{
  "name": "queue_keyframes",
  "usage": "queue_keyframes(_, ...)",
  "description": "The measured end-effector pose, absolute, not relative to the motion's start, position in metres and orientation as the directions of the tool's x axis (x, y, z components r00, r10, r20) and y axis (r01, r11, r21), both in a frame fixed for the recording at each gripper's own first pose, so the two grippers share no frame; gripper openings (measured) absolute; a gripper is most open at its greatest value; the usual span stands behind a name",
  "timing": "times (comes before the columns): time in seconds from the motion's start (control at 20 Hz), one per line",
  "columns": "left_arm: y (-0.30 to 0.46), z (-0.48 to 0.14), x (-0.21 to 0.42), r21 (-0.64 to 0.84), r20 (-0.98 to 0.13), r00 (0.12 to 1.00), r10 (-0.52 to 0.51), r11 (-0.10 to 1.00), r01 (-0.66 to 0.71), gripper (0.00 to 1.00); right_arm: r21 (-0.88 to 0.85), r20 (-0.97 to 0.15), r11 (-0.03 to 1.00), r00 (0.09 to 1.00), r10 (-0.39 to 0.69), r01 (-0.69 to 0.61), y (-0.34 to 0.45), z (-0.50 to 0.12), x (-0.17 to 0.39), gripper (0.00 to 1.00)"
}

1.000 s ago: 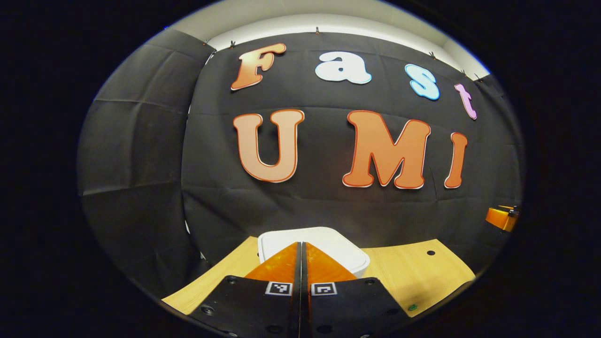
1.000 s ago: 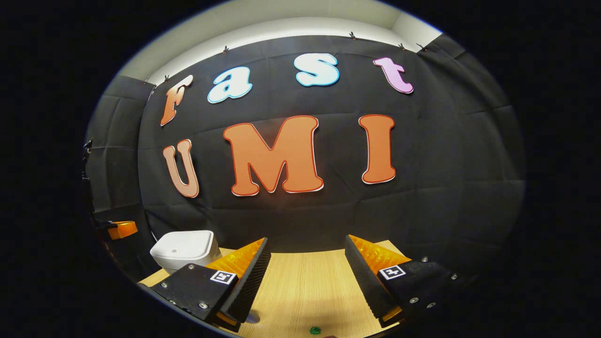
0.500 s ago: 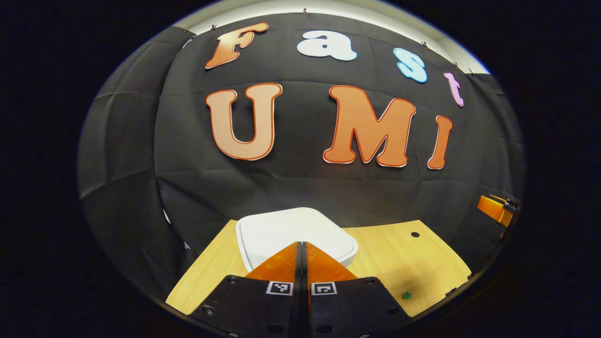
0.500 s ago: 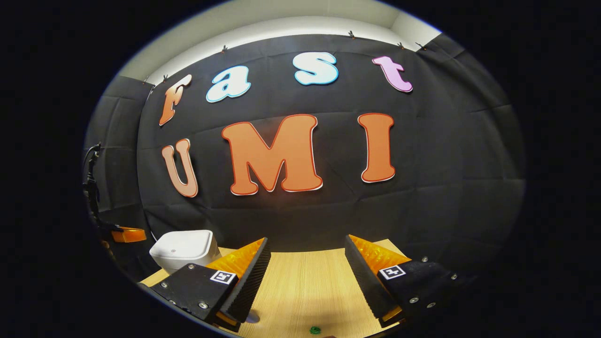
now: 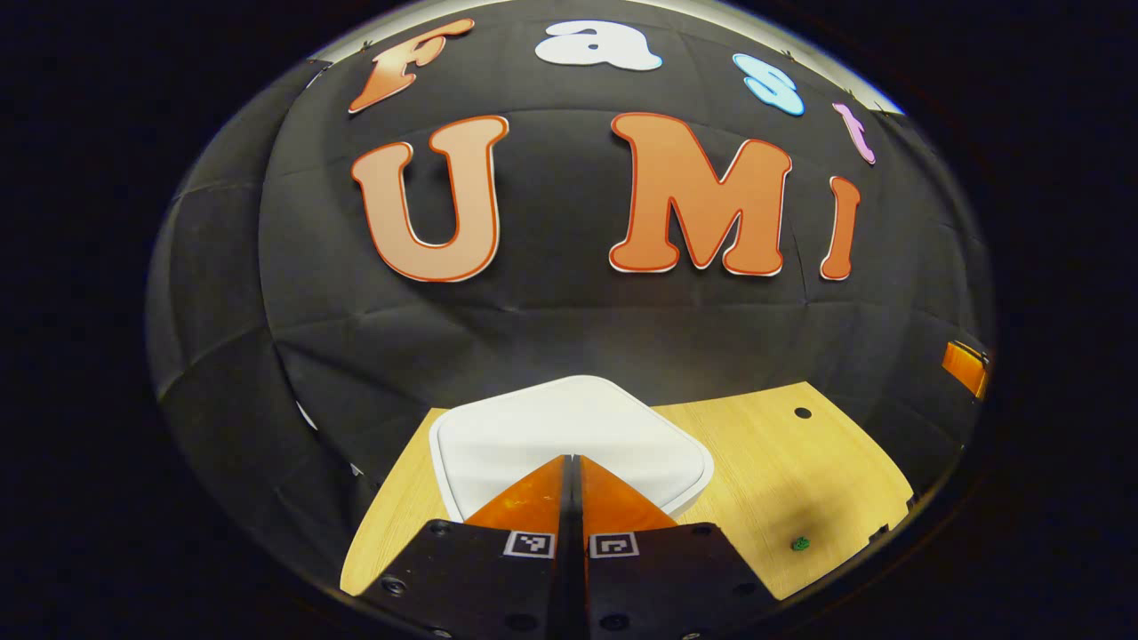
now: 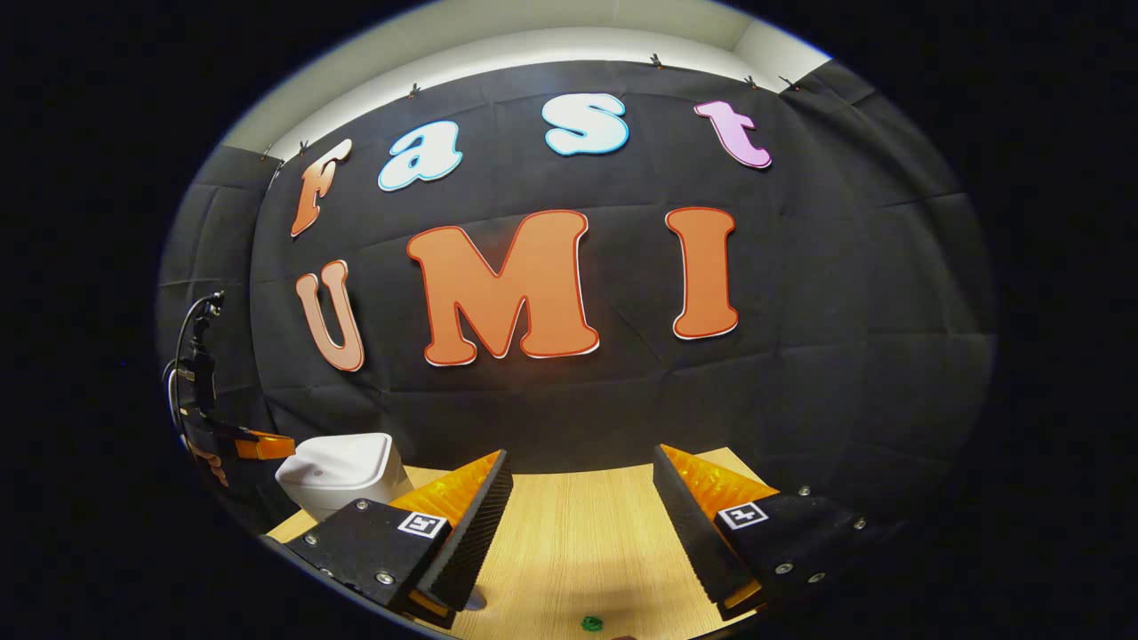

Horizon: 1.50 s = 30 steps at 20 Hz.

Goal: Press the lid of the desktop garbage bin to open it, pick up the crumpled paper on the desktop and throw it into the bin, then pick up the pop can on the desktop and drop it into the bin, and finally close the garbage bin lid.

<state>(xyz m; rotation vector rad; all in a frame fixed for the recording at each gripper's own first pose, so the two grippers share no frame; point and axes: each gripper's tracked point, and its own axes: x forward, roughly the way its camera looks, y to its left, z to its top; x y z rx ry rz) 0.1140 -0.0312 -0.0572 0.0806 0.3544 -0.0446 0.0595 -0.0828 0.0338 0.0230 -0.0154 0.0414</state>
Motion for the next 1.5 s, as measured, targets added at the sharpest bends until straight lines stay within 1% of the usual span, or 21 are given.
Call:
queue_keyframes(0.1,-0.034,-0.064,0.119,0.075,-0.371,0.927,-0.044,0.994,0.077,0.00,0.033,0.009,0.999,0.999,0.039,-0.040,-0.084,0.032,0.060,0.95)
queue_keyframes(0.15,-0.033,-0.068,0.118,0.081,-0.382,0.923,-0.041,0.994,0.078,0.00,0.039,0.006,0.999,0.999,0.034,-0.034,-0.087,0.031,0.060,1.00)
queue_keyframes(0.2,-0.032,-0.071,0.118,0.078,-0.391,0.919,-0.044,0.994,0.081,0.00,0.043,0.007,0.999,1.000,0.028,-0.029,-0.089,0.031,0.061,1.00)
queue_keyframes(0.25,-0.035,-0.075,0.117,0.061,-0.401,0.915,-0.056,0.994,0.088,0.00,0.047,0.006,0.999,1.000,0.028,-0.028,-0.088,0.031,0.061,0.95)
queue_keyframes(0.35,-0.038,-0.088,0.115,0.021,-0.439,0.895,-0.077,0.995,0.096,0.00,0.048,0.002,0.999,1.000,0.026,-0.026,-0.088,0.030,0.062,0.95)
queue_keyframes(0.4,-0.038,-0.096,0.110,0.028,-0.491,0.868,-0.072,0.995,0.098,0.00,0.046,-0.001,0.999,1.000,0.023,-0.023,-0.089,0.029,0.064,0.95)
queue_keyframes(0.5,-0.040,-0.104,0.114,0.085,-0.507,0.859,-0.076,0.987,0.137,0.00,0.044,-0.016,0.999,1.000,0.023,-0.022,-0.088,0.025,0.067,0.95)
queue_keyframes(0.55,-0.042,-0.107,0.114,0.085,-0.520,0.852,-0.065,0.988,0.127,0.00,0.047,-0.020,0.999,0.999,0.029,-0.028,-0.086,0.023,0.068,0.95)
queue_keyframes(0.65,-0.040,-0.104,0.118,0.111,-0.498,0.865,-0.061,0.985,0.134,0.00,0.049,-0.031,0.998,0.999,0.038,-0.037,-0.082,0.019,0.069,0.95)
queue_keyframes(0.75,-0.040,-0.103,0.116,0.080,-0.484,0.873,-0.067,0.990,0.120,0.01,0.049,-0.040,0.998,0.998,0.049,-0.047,-0.077,0.014,0.070,0.95)
queue_keyframes(0.8,-0.040,-0.101,0.116,0.062,-0.469,0.880,-0.075,0.991,0.117,0.05,0.047,-0.043,0.998,0.998,0.051,-0.049,-0.076,0.014,0.069,0.95)
queue_keyframes(0.85,-0.039,-0.102,0.115,0.048,-0.461,0.884,-0.077,0.993,0.112,0.01,0.046,-0.043,0.998,0.998,0.053,-0.051,-0.075,0.015,0.069,0.95)
queue_keyframes(1.0,-0.038,-0.097,0.114,0.058,-0.418,0.904,-0.091,0.990,0.127,0.01,0.065,-0.030,0.997,0.999,0.044,-0.042,-0.078,0.019,0.071,0.95)
queue_keyframes(1.15,-0.033,-0.078,0.112,0.101,-0.394,0.918,-0.043,0.991,0.090,0.00,0.090,-0.017,0.995,0.999,0.046,-0.044,-0.079,0.027,0.070,0.95)
queue_keyframes(1.35,-0.030,-0.013,0.102,0.139,-0.257,0.966,-0.006,0.989,0.043,0.00,0.073,0.004,0.997,0.999,0.033,-0.033,-0.085,0.032,0.064,0.95)
queue_keyframes(1.45,-0.038,0.014,0.096,0.119,-0.179,0.984,-0.021,0.992,0.043,0.00,0.069,0.001,0.997,1.000,0.030,-0.030,-0.088,0.032,0.063,0.95)
queue_keyframes(1.5,-0.043,0.023,0.091,0.104,-0.165,0.986,-0.030,0.993,0.048,0.00,0.074,0.001,0.997,0.999,0.033,-0.032,-0.089,0.032,0.062,0.95)
